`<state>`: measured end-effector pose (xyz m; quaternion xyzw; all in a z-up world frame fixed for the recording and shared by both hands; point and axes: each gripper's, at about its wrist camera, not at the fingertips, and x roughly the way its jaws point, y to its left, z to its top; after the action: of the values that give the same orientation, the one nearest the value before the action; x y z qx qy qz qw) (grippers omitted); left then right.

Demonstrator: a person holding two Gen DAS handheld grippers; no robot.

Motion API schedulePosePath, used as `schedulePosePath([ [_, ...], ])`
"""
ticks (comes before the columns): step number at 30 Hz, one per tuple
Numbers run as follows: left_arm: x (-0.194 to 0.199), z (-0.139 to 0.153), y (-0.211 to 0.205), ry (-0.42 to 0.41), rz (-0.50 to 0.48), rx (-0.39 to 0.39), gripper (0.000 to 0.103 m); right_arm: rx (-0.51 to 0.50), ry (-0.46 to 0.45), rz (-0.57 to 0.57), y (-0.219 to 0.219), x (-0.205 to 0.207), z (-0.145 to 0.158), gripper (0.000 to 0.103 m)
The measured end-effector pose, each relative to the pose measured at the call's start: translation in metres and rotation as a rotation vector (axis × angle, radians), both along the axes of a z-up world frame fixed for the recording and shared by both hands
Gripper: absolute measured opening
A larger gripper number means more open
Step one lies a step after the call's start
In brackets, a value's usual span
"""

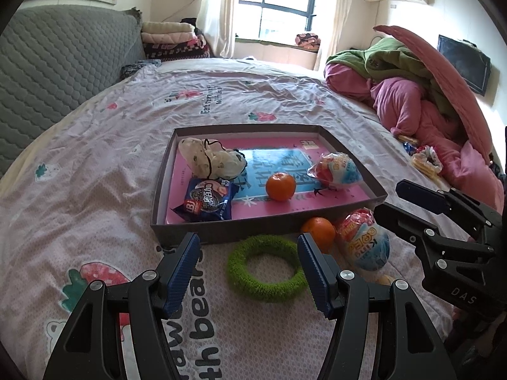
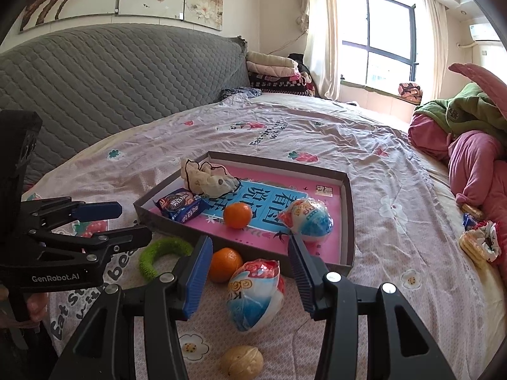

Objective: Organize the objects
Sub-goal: 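Withdraw both open tools from the box back toward the remaining objects, then move left tool to the green fuzzy ring while right tool approaches the tan ball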

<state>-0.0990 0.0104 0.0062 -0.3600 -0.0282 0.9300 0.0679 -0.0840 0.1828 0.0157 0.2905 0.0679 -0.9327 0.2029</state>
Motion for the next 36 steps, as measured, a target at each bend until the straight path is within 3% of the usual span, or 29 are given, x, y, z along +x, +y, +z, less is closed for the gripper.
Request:
schedulePosePath([
  [3, 0.003, 0.001, -0.001, -0.001, 0.005, 0.003, 0.072, -0.012, -0.004, -0.001, 0.002, 0.002, 0.0, 0.056],
  [14, 0.01, 0.004, -0.003, 0.006, 0.01, 0.0, 0.074, -0.058, 0.033, 0.027, 0.005, 0.014, 0.006, 0.057],
  [27, 0.02, 0.007, -0.003, 0.014, 0.003, -0.02, 0.076, -0.08, 0.094, 0.059, 0.004, 0.037, 0.013, 0.066],
  [36, 0.02, -0.006, -0.001, -0.024, -0.007, -0.04, 0.076, -0.028, 0.01, 0.014, 0.006, 0.045, -0.006, 0.067],
])
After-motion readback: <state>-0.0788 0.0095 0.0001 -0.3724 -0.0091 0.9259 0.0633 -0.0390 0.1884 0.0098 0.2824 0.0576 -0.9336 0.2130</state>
